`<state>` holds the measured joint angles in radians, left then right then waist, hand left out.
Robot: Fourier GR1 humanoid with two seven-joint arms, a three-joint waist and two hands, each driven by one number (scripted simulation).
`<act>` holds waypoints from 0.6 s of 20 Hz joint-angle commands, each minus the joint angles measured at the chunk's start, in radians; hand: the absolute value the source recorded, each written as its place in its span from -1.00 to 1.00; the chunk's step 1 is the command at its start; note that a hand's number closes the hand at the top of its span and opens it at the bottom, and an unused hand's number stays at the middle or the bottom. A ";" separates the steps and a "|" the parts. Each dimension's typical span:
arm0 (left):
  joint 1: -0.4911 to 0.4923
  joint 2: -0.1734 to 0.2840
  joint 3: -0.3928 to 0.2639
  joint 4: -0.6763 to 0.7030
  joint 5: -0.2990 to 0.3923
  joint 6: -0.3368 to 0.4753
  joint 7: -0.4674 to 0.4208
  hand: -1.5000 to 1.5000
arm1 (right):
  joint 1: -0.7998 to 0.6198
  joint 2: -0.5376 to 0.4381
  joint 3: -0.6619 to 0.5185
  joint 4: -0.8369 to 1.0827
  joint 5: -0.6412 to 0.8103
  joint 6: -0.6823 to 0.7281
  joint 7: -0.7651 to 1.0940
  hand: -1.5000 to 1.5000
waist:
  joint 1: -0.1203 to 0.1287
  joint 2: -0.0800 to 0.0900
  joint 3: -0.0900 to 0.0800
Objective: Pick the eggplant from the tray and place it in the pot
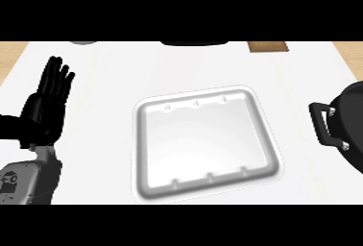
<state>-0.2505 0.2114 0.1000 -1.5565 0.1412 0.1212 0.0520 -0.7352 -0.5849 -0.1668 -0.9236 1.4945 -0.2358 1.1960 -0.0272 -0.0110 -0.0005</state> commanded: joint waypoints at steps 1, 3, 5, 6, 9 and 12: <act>0.014 -0.020 -0.009 0.010 -0.019 0.017 -0.021 0.00 | 0.144 -0.003 -0.076 -0.114 -0.014 -0.056 0.131 1.00 | -0.008 0.003 0.000; -0.009 -0.003 0.000 -0.010 -0.004 0.008 0.022 0.00 | 0.197 0.024 -0.088 -0.205 -0.012 0.011 0.127 1.00 | 0.001 0.003 0.000; -0.049 -0.027 0.000 0.088 -0.032 0.029 -0.040 0.00 | 0.260 -0.009 -0.147 -0.247 -0.037 -0.034 0.062 1.00 | -0.014 0.007 0.000; 0.024 0.002 0.006 -0.025 0.006 -0.015 0.000 0.00 | 0.274 -0.013 -0.175 -0.262 -0.045 -0.002 0.061 1.00 | 0.009 0.004 0.000; -0.028 -0.010 -0.014 -0.004 -0.018 0.003 0.014 0.00 | 0.343 0.055 -0.201 -0.299 -0.037 -0.010 0.059 1.00 | 0.011 0.007 0.000; 0.012 0.013 0.022 -0.007 0.024 -0.040 -0.001 0.00 | 0.393 0.067 -0.283 -0.244 -0.112 -0.019 -0.026 1.00 | 0.018 0.009 0.001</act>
<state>-0.2506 0.2064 0.1015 -1.5576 0.1388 0.1120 0.0499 -0.4067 -0.5380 -0.3797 -1.1584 1.4427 -0.2518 1.1154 -0.0151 -0.0036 -0.0001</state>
